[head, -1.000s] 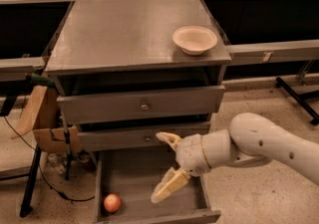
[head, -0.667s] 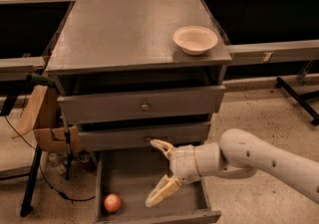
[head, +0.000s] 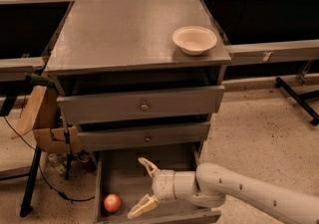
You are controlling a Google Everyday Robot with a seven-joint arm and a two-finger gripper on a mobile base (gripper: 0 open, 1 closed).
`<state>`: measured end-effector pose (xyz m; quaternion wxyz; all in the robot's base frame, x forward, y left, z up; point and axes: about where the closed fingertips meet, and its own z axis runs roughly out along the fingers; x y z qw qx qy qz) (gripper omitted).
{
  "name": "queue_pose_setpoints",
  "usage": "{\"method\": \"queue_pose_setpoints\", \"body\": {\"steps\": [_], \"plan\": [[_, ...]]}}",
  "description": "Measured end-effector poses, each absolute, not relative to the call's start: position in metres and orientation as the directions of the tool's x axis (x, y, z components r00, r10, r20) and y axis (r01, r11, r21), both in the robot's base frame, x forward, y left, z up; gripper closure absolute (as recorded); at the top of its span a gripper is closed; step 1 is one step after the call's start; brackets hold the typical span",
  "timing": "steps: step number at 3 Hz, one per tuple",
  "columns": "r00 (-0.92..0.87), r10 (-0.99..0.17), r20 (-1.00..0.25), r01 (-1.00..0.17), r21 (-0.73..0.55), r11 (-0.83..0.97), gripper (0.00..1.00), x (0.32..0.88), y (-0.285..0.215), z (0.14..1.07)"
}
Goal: Pick apple from bottom drawer and place on counter
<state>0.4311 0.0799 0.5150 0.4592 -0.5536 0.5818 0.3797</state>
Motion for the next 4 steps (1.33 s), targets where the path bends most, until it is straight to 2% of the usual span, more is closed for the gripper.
{"method": "queue_pose_setpoints", "body": {"steps": [1,2,4], "plan": [[-0.028,-0.285,-0.958,-0.988,-0.017,0.155,0.0,0.431,0.086,0.48],[-0.022,-0.281,-0.96,-0.988,-0.021,0.15,0.0,0.431,0.088,0.481],[0.023,-0.339,-0.941,-0.992,-0.064,0.11,0.0,0.48,0.137,0.4]]}}
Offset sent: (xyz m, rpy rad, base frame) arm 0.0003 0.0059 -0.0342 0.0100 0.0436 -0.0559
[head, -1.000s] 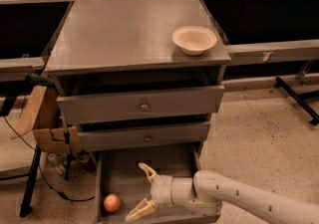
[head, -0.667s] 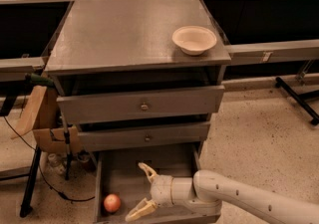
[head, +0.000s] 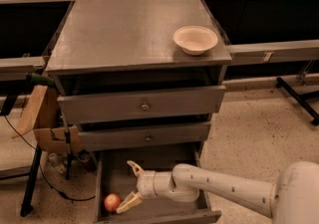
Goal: Pick apple from bottom drawer and place on counter
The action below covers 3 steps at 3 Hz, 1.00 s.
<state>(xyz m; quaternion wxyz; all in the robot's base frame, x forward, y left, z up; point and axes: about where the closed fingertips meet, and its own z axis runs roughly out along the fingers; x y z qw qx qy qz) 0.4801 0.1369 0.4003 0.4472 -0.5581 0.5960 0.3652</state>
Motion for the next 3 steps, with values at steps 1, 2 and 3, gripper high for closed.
{"method": "queue_pose_setpoints", "body": {"steps": [1,2,3], "plan": [[0.012,-0.465,-0.885,-0.993,-0.065,0.099,0.0,0.506,0.161,0.339],[-0.007,-0.559,-0.829,-0.994,-0.058,0.097,0.0,0.512,0.183,0.291],[-0.027,-0.598,-0.801,-0.99,-0.063,0.129,0.0,0.509,0.198,0.251]]}}
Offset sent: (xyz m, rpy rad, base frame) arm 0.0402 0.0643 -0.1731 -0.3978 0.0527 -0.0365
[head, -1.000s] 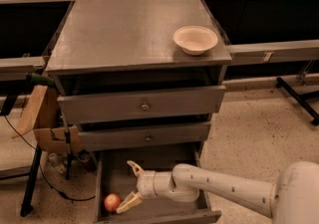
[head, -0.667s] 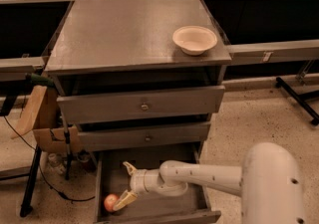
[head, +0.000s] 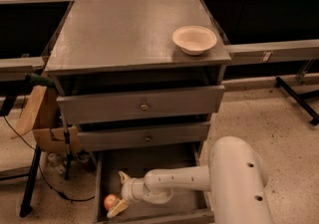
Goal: Pick apple from bottom drawer and place on counter
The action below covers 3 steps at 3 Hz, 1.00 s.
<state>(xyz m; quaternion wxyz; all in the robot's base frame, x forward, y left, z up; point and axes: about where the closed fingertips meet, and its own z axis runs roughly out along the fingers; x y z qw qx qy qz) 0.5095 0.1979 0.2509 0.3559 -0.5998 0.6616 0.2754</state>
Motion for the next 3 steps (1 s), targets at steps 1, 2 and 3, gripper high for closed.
{"method": "queue_pose_setpoints", "body": {"steps": [1,2,3], "plan": [[-0.042,-0.577,-0.816,-0.983,-0.069,0.168,0.0,0.506,0.214,0.221],[-0.048,-0.548,-0.835,-0.972,-0.088,0.219,0.0,0.503,0.225,0.207],[-0.055,-0.525,-0.85,-0.95,-0.118,0.29,0.15,0.506,0.227,0.207]]}}
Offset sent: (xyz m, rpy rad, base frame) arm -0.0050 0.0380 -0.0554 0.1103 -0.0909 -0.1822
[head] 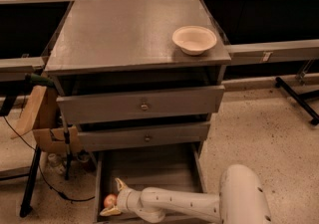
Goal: Pick apple from bottom drawer and place on counter
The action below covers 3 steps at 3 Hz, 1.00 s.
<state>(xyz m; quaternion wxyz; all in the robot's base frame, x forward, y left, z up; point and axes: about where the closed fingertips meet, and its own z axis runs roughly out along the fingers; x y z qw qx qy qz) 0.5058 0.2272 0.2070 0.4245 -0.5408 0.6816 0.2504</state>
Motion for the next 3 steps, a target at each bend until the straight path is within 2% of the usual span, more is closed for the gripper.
{"method": "queue_pose_setpoints", "body": {"steps": [1,3], "plan": [[-0.056,-0.513,-0.856,-0.927,-0.147,0.346,0.33,0.5102,0.2245,0.2129],[-0.048,-0.521,-0.852,-0.918,-0.167,0.359,0.0,0.5136,0.223,0.2171]]}}
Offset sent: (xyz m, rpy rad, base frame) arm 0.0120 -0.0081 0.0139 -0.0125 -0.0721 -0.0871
